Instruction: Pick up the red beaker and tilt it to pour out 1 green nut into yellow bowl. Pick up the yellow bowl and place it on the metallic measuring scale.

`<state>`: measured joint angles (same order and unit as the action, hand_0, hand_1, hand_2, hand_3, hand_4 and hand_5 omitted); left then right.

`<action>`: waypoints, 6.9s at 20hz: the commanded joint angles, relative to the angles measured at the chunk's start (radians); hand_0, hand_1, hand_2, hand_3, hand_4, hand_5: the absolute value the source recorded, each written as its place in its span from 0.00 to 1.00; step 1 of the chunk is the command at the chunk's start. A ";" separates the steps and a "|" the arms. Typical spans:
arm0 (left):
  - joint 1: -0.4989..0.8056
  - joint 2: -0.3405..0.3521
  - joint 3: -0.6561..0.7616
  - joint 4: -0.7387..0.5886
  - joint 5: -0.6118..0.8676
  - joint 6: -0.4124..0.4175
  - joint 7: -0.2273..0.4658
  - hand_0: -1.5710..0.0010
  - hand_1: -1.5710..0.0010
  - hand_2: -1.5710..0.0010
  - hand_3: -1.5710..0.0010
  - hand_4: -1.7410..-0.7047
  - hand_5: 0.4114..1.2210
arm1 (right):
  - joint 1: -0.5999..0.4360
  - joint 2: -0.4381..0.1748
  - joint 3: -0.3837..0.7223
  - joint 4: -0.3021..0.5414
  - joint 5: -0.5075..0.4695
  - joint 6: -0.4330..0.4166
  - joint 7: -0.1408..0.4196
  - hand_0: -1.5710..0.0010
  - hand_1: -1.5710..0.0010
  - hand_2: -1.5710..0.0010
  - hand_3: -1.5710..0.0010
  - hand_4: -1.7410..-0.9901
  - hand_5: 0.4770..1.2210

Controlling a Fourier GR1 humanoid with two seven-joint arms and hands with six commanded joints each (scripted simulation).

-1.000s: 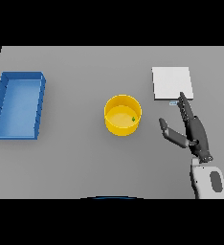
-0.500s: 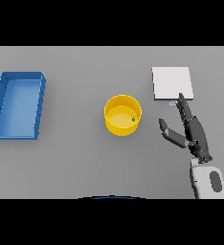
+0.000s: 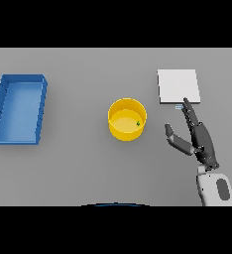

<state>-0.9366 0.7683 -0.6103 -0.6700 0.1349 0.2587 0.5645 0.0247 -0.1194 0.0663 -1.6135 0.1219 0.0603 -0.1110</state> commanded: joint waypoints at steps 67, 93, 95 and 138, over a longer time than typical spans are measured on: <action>0.236 0.162 -0.129 -0.472 0.302 0.070 -0.089 1.00 1.00 1.00 1.00 0.91 0.38 | -0.647 -0.260 0.573 0.400 0.629 0.380 -0.098 1.00 1.00 1.00 1.00 0.62 0.29; 0.240 0.176 -0.137 -0.502 0.288 0.090 -0.077 1.00 1.00 1.00 1.00 0.92 0.39 | -0.665 -0.286 0.575 0.370 0.586 0.432 -0.089 0.04 0.05 0.05 0.17 0.05 0.98; 0.245 0.172 -0.141 -0.496 0.286 0.087 -0.085 1.00 1.00 1.00 1.00 0.92 0.39 | -0.673 -0.295 0.557 0.354 0.566 0.451 -0.074 0.03 0.03 0.03 0.14 0.04 0.99; 0.247 0.206 -0.111 -0.518 0.319 0.088 -0.045 1.00 1.00 1.00 1.00 0.87 0.45 | -0.947 -0.403 0.437 1.025 0.547 0.236 -0.070 0.10 0.27 0.25 0.12 0.13 1.00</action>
<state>-0.6892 0.9741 -0.7215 -1.1884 0.4538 0.3469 0.5209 -0.9218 -0.5224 0.5035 -0.5888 0.6690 0.2968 -0.1791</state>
